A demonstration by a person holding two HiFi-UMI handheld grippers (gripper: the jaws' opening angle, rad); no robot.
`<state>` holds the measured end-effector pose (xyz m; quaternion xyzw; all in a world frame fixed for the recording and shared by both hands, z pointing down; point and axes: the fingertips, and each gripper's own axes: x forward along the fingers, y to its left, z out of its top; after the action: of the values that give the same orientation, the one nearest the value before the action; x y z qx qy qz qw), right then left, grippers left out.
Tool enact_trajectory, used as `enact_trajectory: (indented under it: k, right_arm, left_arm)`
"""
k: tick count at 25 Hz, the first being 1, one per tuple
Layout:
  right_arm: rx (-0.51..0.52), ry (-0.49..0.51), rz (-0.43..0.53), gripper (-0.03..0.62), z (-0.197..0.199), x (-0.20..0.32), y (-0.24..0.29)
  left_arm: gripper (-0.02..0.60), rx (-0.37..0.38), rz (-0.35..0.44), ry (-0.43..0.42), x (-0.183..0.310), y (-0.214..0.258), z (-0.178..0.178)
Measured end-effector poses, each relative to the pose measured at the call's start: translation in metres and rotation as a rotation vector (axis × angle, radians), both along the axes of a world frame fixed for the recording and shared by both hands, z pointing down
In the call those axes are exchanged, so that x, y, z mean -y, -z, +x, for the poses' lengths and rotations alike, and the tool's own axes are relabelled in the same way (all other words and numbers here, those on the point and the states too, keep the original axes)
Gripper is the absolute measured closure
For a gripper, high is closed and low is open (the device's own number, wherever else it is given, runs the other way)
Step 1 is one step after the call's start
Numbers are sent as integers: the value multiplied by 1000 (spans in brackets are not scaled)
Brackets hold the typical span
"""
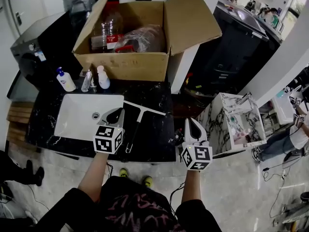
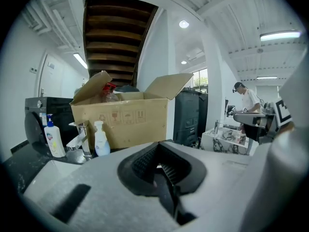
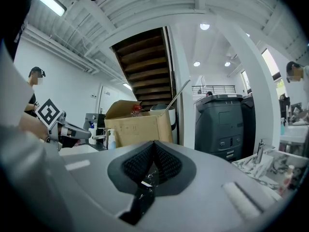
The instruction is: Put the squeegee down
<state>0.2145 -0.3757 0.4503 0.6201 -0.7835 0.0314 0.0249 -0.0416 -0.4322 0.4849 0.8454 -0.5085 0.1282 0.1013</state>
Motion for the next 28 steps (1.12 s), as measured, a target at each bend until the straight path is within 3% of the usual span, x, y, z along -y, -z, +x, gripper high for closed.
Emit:
enact_trajectory:
  k: [13,28]
  right_arm:
    - [-15,6,6,587,-14,6,8]
    - [-42,10,29,586,-22,12,25]
  left_arm:
    - [581,-13,141,-46,6,71,-15]
    - [581,-27,203,-41,11,99,-26]
